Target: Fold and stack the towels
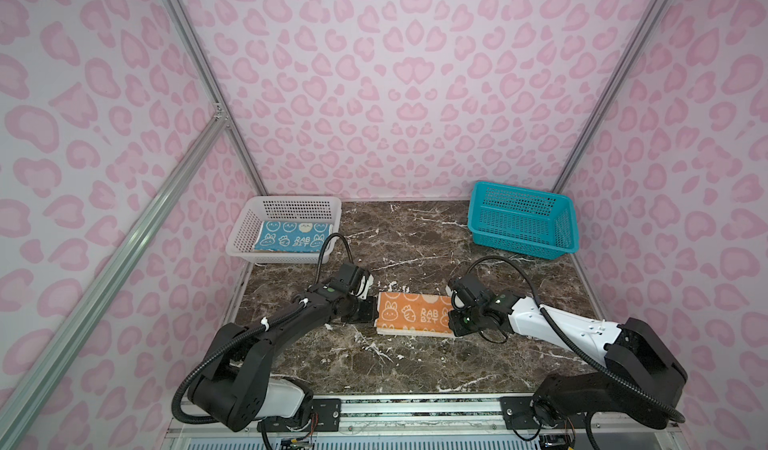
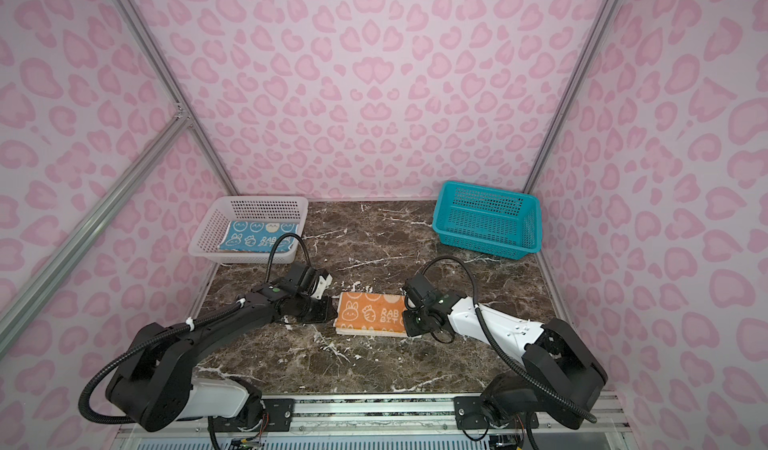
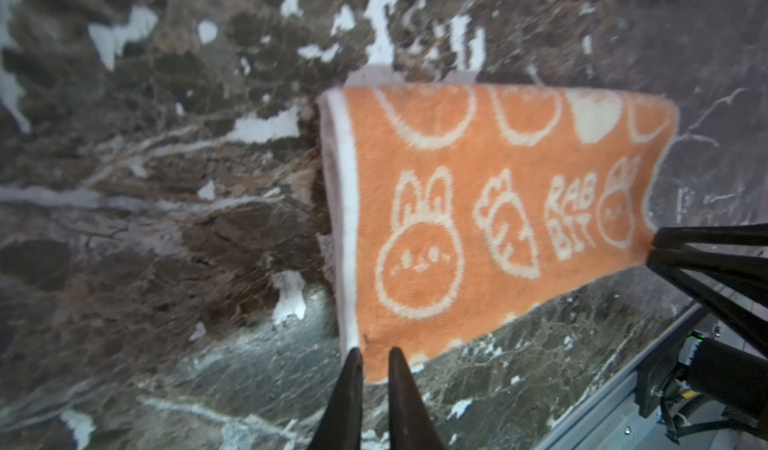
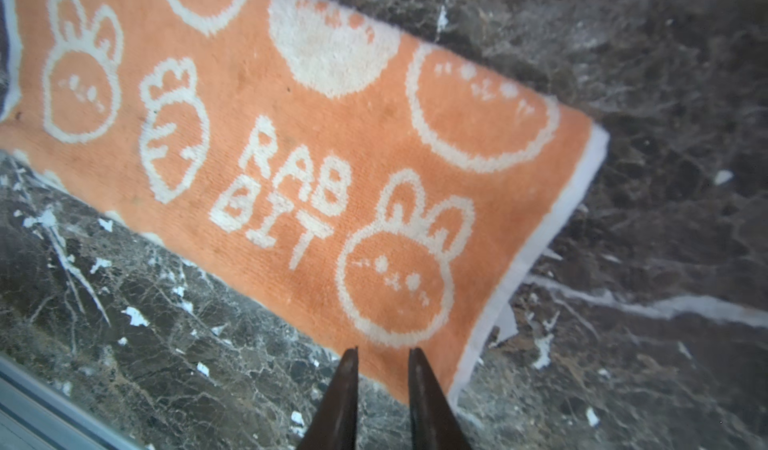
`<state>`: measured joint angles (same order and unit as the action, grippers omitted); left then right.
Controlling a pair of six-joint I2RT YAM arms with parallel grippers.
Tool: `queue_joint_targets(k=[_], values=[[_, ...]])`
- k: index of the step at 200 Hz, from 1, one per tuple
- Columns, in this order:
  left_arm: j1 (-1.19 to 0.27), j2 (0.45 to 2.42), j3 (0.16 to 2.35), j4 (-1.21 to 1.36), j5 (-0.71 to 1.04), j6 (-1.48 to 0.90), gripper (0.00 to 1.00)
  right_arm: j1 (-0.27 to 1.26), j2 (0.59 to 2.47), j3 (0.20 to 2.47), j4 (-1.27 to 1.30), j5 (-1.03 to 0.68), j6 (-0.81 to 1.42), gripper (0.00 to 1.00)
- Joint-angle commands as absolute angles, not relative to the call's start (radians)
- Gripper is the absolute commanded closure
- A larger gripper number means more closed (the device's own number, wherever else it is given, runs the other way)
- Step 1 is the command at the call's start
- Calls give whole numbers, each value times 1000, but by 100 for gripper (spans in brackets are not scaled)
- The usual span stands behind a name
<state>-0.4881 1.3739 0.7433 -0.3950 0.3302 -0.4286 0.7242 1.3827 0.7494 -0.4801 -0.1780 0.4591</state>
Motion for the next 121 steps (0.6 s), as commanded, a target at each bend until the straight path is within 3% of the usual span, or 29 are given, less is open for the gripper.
queue_joint_targets(k=[1,45,121], values=[[-505,1352,792,-389,346,-404,83,724,1410,760,-446,-223,452,76],[-556,1453,833,-337,408,-450,86,725,1488,775,-477,-200,479,79],[-568,1568,769,-369,349,-456,91,724,1499,779,-531,-117,488,77]])
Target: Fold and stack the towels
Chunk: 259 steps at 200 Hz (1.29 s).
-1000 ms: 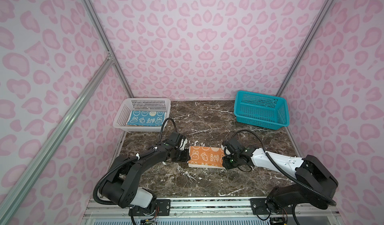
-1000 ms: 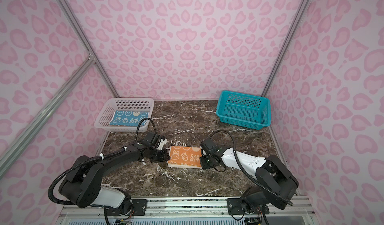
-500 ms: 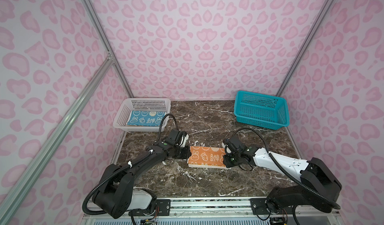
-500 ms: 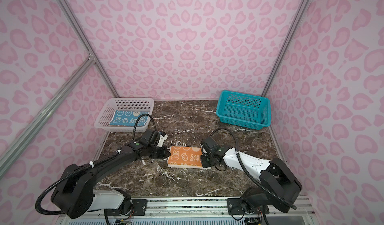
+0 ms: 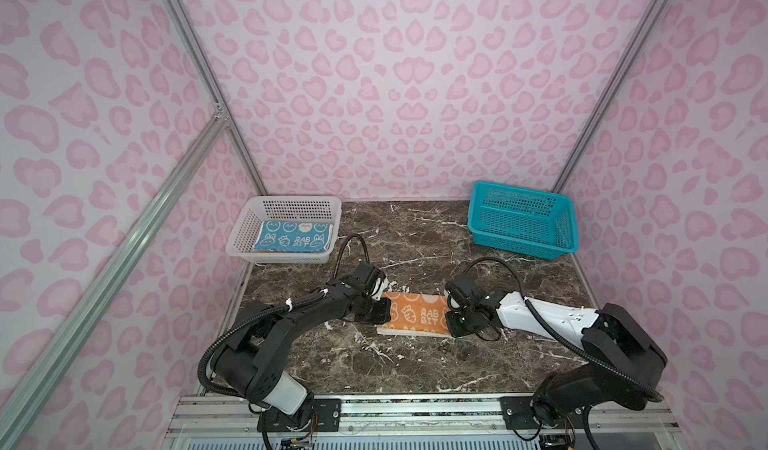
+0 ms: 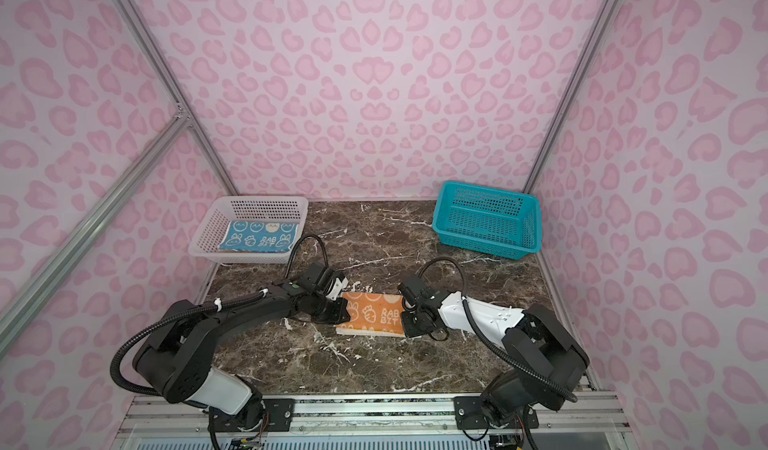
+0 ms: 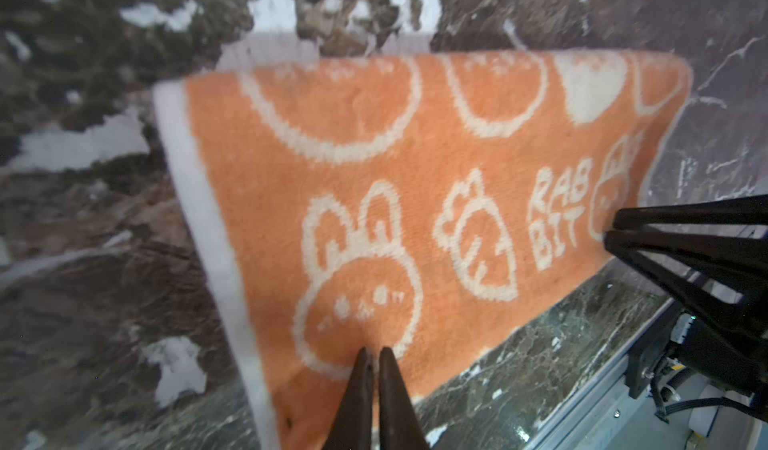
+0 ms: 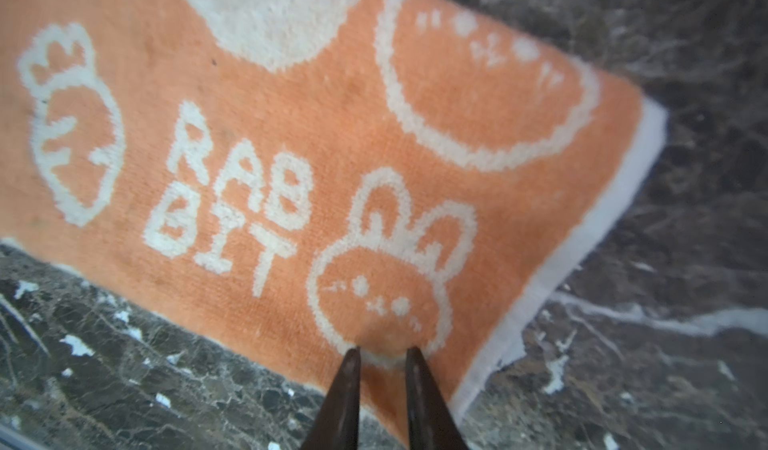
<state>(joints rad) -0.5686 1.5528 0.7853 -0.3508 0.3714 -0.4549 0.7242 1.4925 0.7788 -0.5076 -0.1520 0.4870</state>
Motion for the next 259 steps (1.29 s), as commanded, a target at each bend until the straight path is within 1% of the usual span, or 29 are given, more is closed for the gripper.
queue_joint_targets(k=[1,40,60,69,79,98,116,130,134,136,141,157,177,198,238,259], values=[[-568,1569,768,-370,348,-456,91,724,1499,779,-531,-117,488,77],[-568,1567,759,-400,298,-451,91,725,1514,792,-540,-110,477,77],[-568,1547,774,-404,303,-445,88,730,1502,810,-546,-102,443,76],[-568,1526,783,-399,308,-446,85,739,1488,820,-549,-85,424,74],[-568,1498,799,-398,298,-449,81,747,1471,834,-550,-65,402,68],[-568,1448,836,-411,238,-461,79,760,1434,853,-543,-35,361,54],[-568,1389,854,-407,175,-483,73,776,1405,867,-530,-15,320,43],[-568,1339,865,-402,126,-501,65,796,1392,882,-526,0,274,35],[-568,1325,866,-401,113,-505,65,802,1389,886,-526,7,261,33],[-568,1317,868,-402,106,-507,61,804,1388,888,-526,11,256,32],[-568,1301,869,-402,89,-513,57,811,1386,895,-524,15,240,30],[-566,1249,869,-404,40,-527,48,834,1383,912,-510,-6,167,25],[-560,1186,842,-399,-7,-549,35,869,1415,950,-510,-35,105,23],[-541,1120,789,-389,-35,-586,25,920,1476,1006,-519,-62,53,22],[-467,980,652,-371,-39,-673,17,1016,1619,1095,-518,-56,-26,22],[-406,930,596,-383,-27,-703,16,1044,1685,1116,-496,-54,-63,22]])
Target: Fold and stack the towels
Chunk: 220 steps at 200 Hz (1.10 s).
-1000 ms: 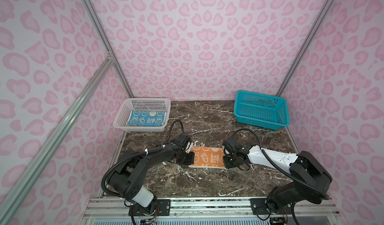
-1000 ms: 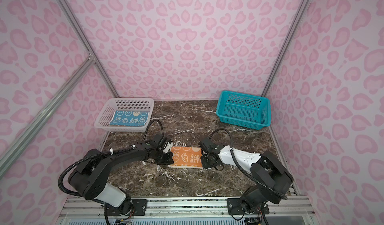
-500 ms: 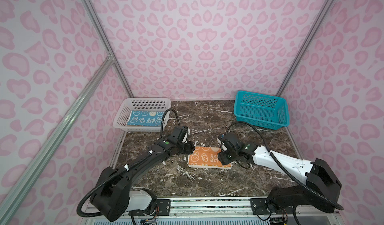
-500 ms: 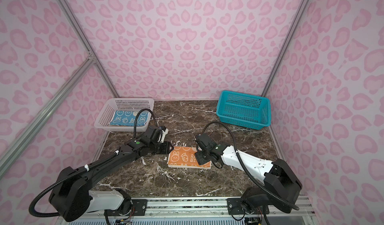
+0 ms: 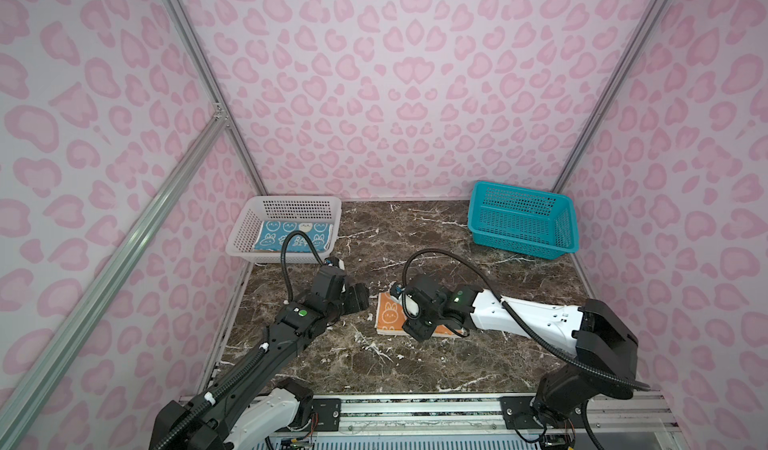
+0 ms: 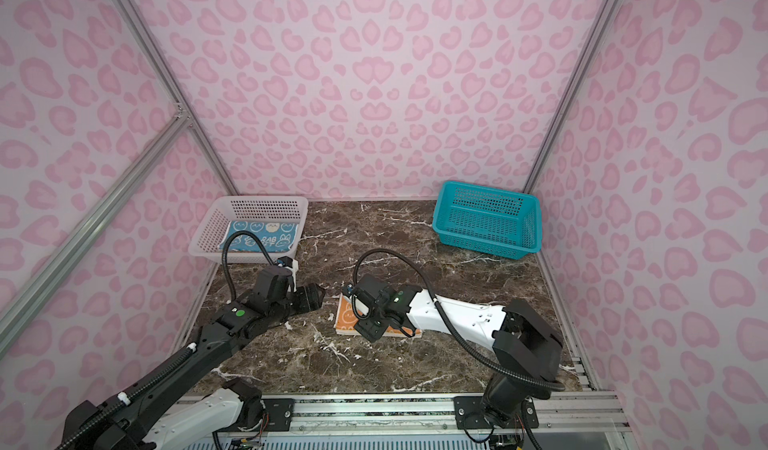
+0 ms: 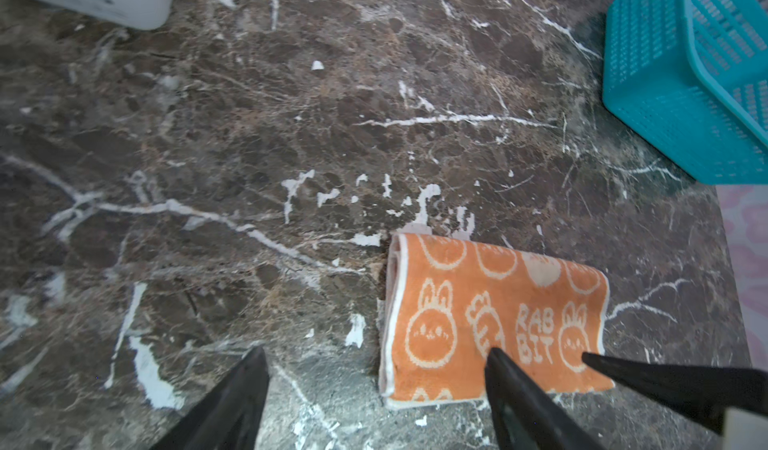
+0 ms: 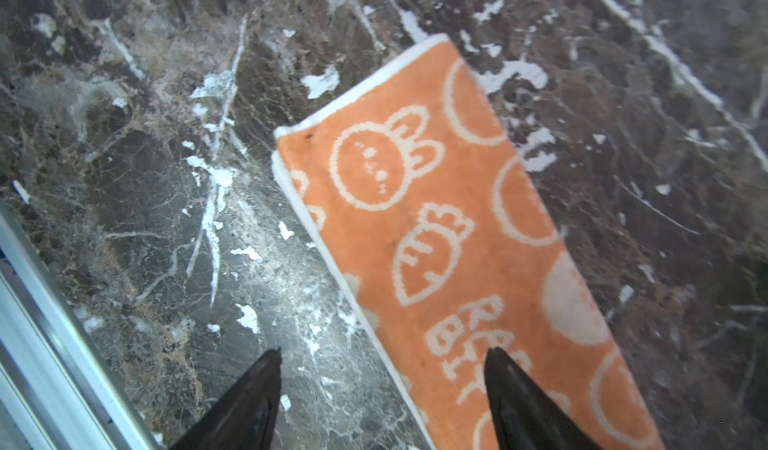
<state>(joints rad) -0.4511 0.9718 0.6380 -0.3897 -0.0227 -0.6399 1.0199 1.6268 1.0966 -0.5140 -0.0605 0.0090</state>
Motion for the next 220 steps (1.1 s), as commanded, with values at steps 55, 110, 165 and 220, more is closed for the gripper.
queue_joint_targets(k=[55,110,165,220], values=[[-336,912,538,-396,0,-719,16,1068,1841,1197,-512,-21,-122,23],[-330,988,543,-376,52,-712,16,1068,1947,1256,-534,39,-117,35],[-330,1054,517,-312,136,-741,16,1064,1969,1216,-494,76,-73,64],[-332,1185,531,-209,280,-744,16,1013,1912,1159,-382,-76,-25,86]])
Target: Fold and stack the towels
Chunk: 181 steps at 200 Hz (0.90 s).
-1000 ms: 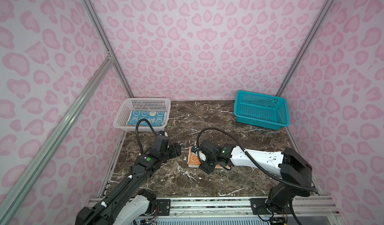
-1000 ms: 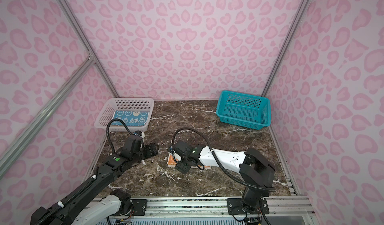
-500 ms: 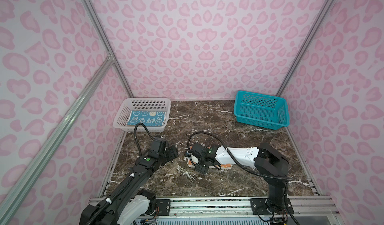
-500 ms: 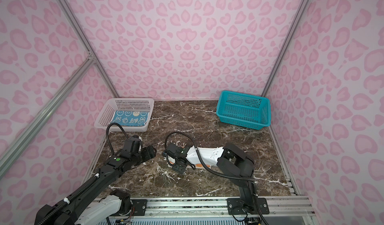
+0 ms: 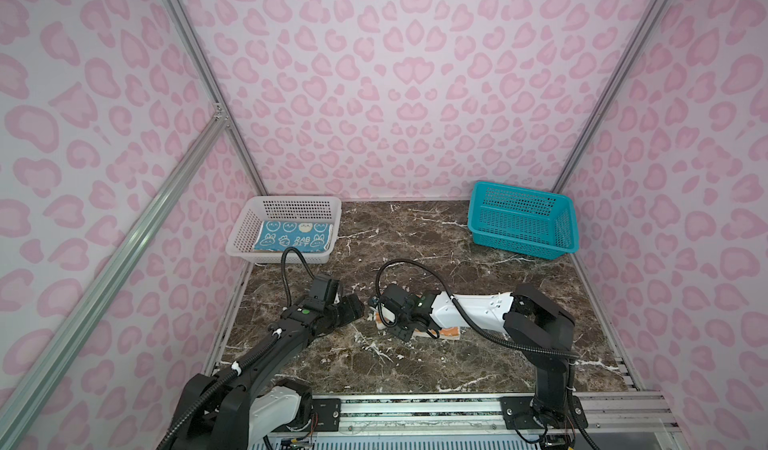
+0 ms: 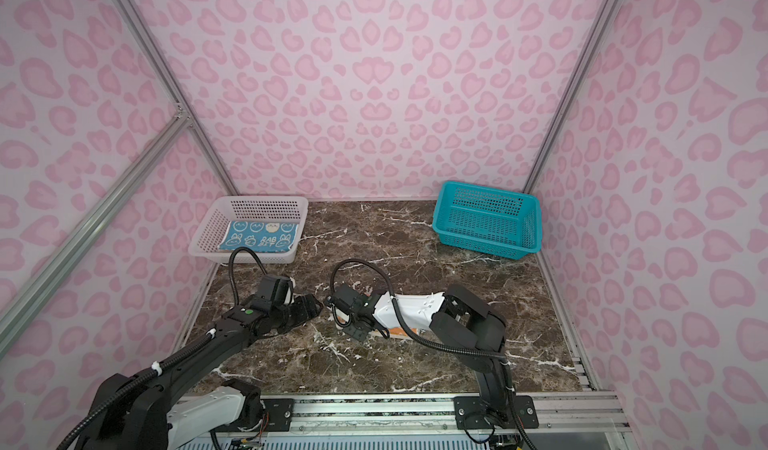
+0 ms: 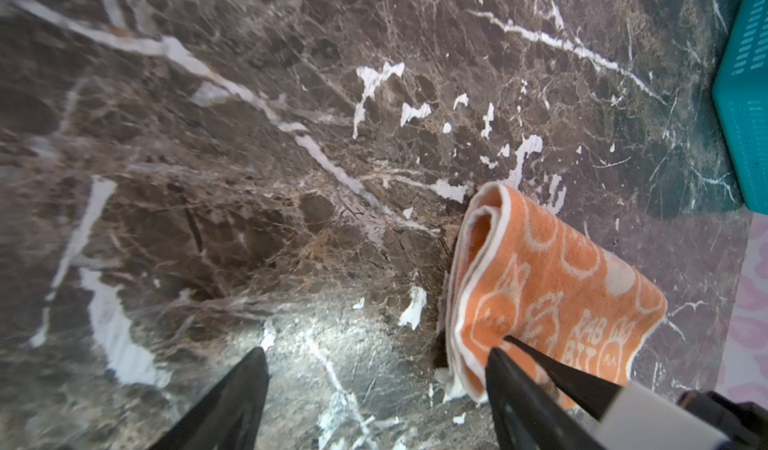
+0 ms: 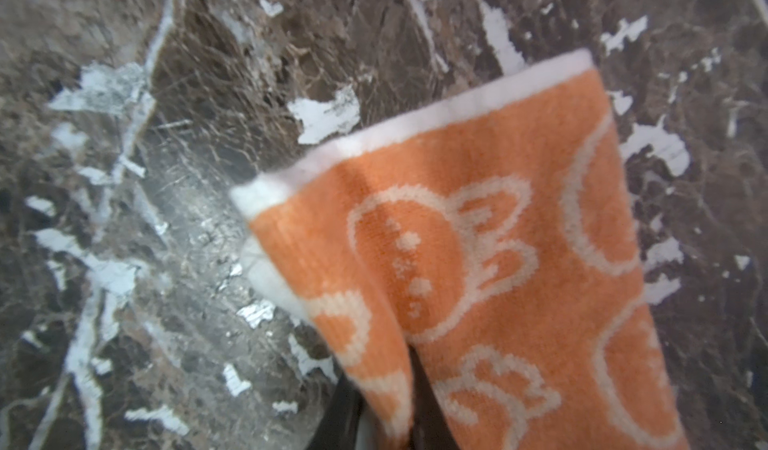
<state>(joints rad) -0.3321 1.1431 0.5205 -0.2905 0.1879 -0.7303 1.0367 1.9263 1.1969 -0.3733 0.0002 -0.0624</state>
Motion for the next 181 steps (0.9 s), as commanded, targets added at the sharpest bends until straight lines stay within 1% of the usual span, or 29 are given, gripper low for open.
queue_joint_targets(k=[1,37,77,181], values=[[-332,1187,531,-205,283,-745,16,1012,1910,1157,-377,-79,-24,86],[-338,1269,517,-72,396,-810,16,977,1871,1121,-313,-144,-2,88],[-354,1339,496,74,463,-908,16,951,1836,1082,-255,-185,13,89],[-418,1499,520,227,538,-979,18,930,1788,1025,-144,-224,44,90]])
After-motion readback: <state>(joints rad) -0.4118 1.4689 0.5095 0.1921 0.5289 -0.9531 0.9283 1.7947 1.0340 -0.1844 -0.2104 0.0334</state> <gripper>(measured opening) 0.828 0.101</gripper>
